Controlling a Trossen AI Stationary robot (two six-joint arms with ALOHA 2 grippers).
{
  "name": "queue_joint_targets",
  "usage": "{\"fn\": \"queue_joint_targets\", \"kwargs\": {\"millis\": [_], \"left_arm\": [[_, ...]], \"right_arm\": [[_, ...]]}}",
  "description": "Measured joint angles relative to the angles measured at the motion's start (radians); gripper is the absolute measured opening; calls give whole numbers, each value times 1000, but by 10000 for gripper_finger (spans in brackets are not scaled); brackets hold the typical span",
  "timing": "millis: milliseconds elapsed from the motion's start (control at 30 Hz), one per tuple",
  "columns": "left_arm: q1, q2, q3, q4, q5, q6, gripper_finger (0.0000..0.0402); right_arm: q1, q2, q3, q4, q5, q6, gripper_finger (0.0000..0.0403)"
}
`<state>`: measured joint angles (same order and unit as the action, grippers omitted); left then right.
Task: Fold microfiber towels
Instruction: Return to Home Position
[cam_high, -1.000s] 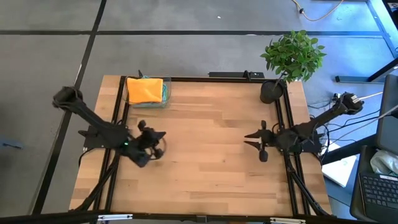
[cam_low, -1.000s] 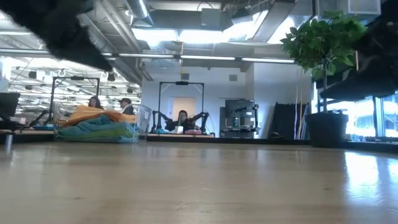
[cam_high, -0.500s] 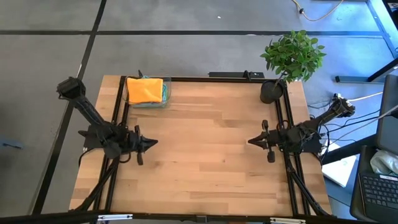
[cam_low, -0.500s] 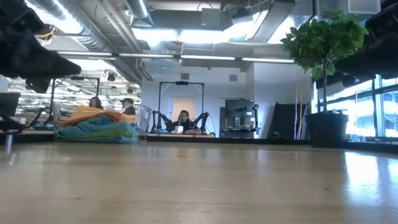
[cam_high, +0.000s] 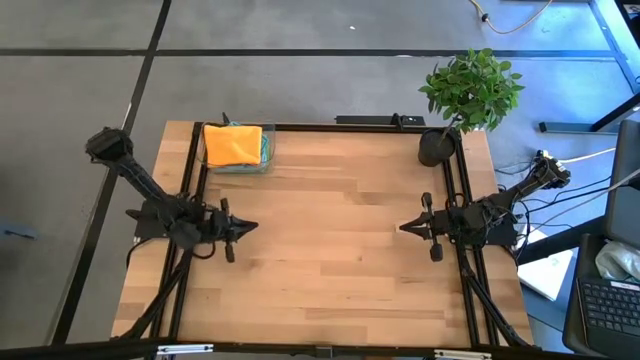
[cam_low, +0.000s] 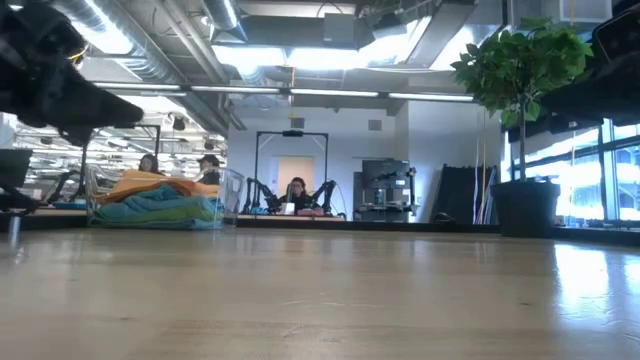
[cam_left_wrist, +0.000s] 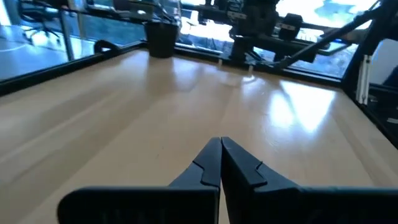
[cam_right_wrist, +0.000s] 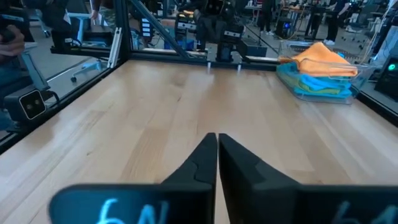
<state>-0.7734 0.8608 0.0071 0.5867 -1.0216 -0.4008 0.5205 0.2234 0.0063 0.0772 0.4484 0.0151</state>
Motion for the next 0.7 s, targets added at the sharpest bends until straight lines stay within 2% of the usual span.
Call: {"fn": "queue_joint_targets", "kwargs": {"millis": [233, 333, 433, 533, 700], "left_arm": [[315, 4, 0, 124, 445, 175, 0], [404, -5, 0, 72, 482, 205, 0], [454, -87, 0, -46, 495, 205, 0], [481, -235, 0, -221, 524, 188, 0], [478, -583, 1, -517, 521, 197, 0]], "right_arm": [[0, 0, 0, 0, 3, -18, 8], [0, -10, 0, 2, 44, -25, 5], [5, -44, 1, 1, 95, -29, 14], [23, -88, 23, -66, 107, -44, 15], [71, -185, 78, -289, 109, 22, 5]]}}
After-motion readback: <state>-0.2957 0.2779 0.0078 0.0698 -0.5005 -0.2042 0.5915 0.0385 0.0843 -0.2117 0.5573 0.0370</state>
